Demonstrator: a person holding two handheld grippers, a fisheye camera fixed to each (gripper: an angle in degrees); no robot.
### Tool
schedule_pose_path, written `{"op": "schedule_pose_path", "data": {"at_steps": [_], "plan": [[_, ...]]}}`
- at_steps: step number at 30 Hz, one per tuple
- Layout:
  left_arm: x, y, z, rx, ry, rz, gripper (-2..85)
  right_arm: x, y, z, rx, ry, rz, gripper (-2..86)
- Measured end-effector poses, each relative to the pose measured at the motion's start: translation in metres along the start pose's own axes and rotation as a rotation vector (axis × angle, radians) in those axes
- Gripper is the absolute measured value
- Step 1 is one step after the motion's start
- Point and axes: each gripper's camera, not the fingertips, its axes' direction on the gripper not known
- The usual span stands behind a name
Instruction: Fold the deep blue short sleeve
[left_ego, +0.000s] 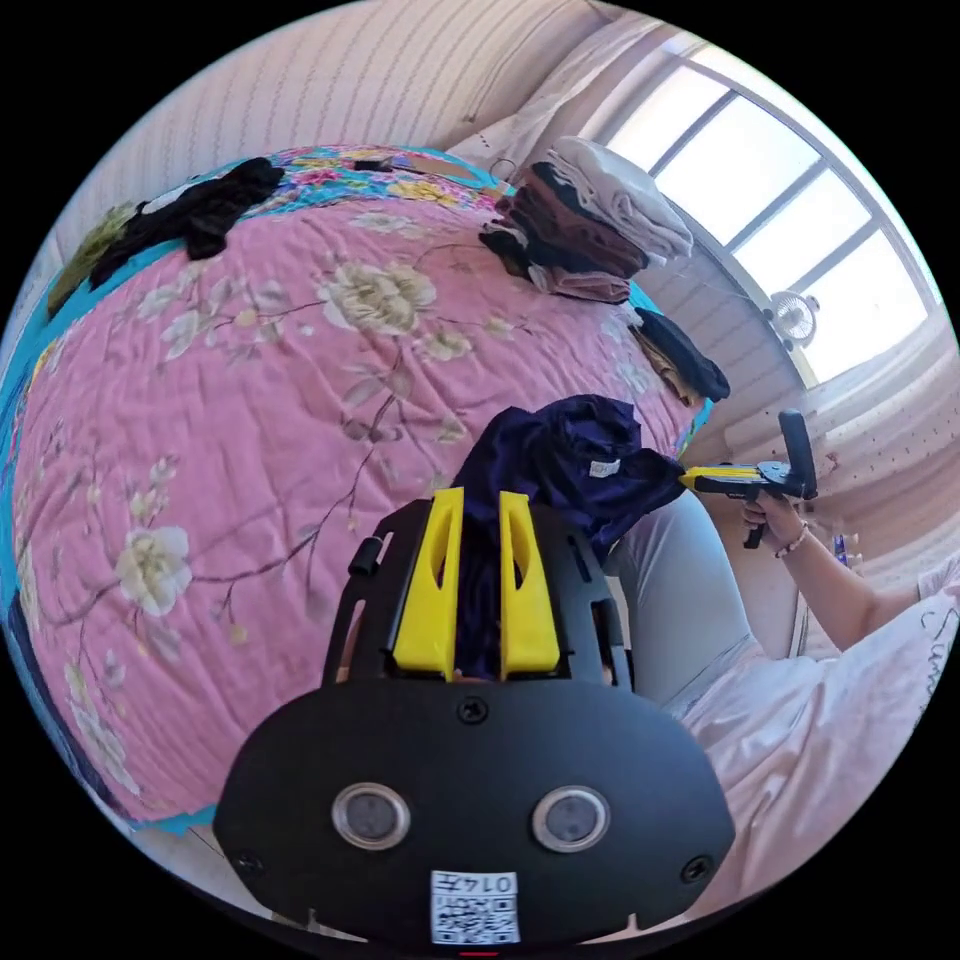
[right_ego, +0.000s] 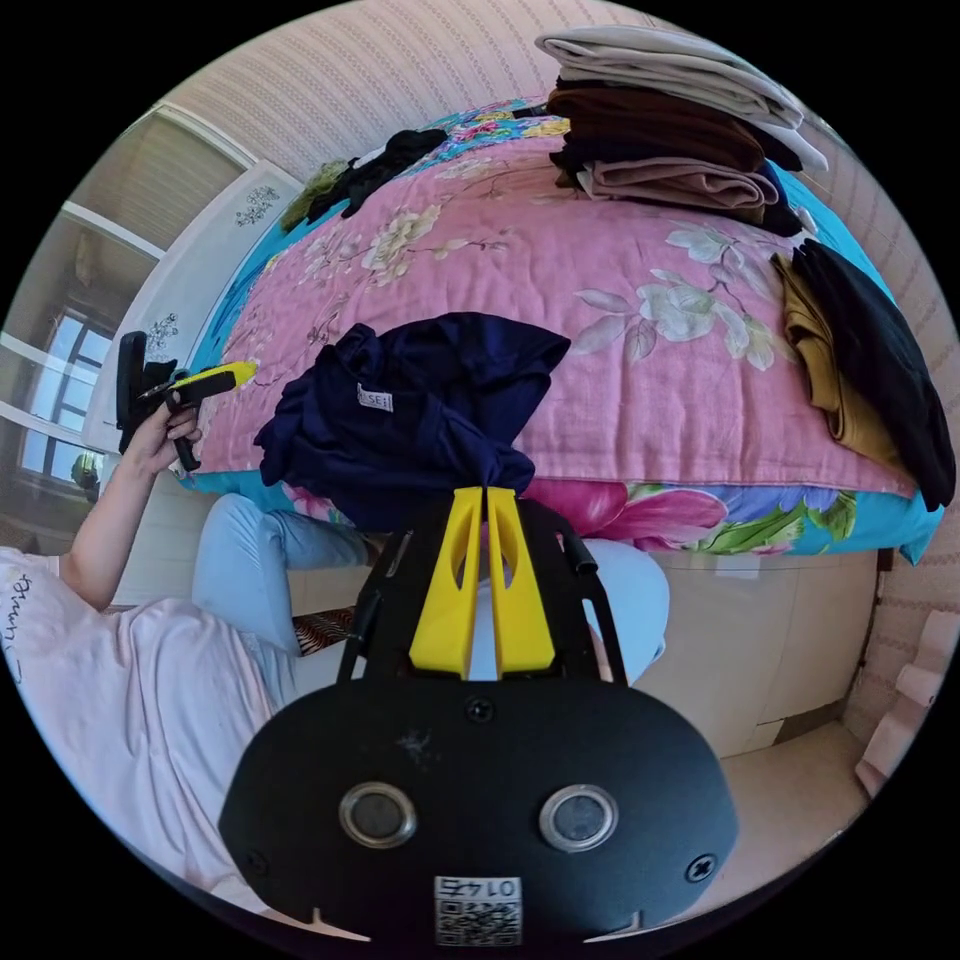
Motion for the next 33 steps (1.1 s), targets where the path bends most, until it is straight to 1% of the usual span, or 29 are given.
{"op": "schedule_pose_path", "data": {"at_steps": [1,4,6,8,10,12,13,15,16,18,19,21,22,24,27,30,33], "plan": [[0.008,-0.007,0.007,-0.009,0.004,0.026,7.7,0.0,0.002,-0.001,0.0,-0.004,0.004,0.1],[0.042,-0.032,0.046,-0.107,0.011,0.106,7.9,-0.002,0.014,-0.008,0.006,-0.021,0.023,0.1],[0.059,-0.034,0.067,-0.217,-0.013,0.133,2.9,-0.004,0.022,-0.017,0.027,-0.033,0.032,0.1],[0.067,-0.027,0.059,-0.209,-0.037,0.119,0.5,-0.008,0.026,-0.029,0.054,-0.033,0.025,0.1],[0.073,-0.016,0.025,-0.093,0.001,0.09,-0.4,-0.015,0.027,-0.049,0.12,-0.031,0.0,0.0],[0.086,0.004,-0.038,0.079,-0.009,0.083,-0.8,-0.031,0.025,-0.09,0.26,-0.036,-0.063,0.0],[0.091,0.01,-0.057,0.128,-0.016,0.096,-0.8,-0.037,0.024,-0.102,0.301,-0.043,-0.084,0.0],[0.116,0.037,-0.138,0.381,-0.063,0.171,-0.9,-0.065,0.021,-0.155,0.47,-0.062,-0.185,0.0],[0.124,0.045,-0.16,0.455,-0.086,0.201,-0.9,-0.074,0.021,-0.169,0.51,-0.062,-0.216,0.0],[0.163,0.075,-0.243,0.728,-0.224,0.284,-1.0,-0.114,0.024,-0.224,0.675,-0.048,-0.339,0.0],[0.172,0.082,-0.263,0.788,-0.234,0.3,-1.0,-0.124,0.027,-0.239,0.721,-0.047,-0.369,0.0],[0.211,0.108,-0.331,0.991,-0.289,0.352,-1.0,-0.168,0.043,-0.294,0.909,-0.03,-0.471,-0.1],[0.221,0.114,-0.345,1.024,-0.308,0.361,-1.0,-0.179,0.048,-0.307,0.953,-0.019,-0.489,-0.1],[0.254,0.135,-0.391,1.126,-0.358,0.395,-1.0,-0.22,0.072,-0.356,1.109,0.027,-0.555,-0.2],[0.289,0.164,-0.438,1.229,-0.402,0.433,-1.0,-0.261,0.104,-0.407,1.236,0.068,-0.62,-0.2],[0.318,0.189,-0.475,1.301,-0.466,0.476,-1.0,-0.29,0.127,-0.445,1.314,0.075,-0.665,-0.2],[0.336,0.204,-0.502,1.329,-0.526,0.5,-1.0,-0.312,0.134,-0.469,1.337,0.061,-0.709,-0.3]]}}
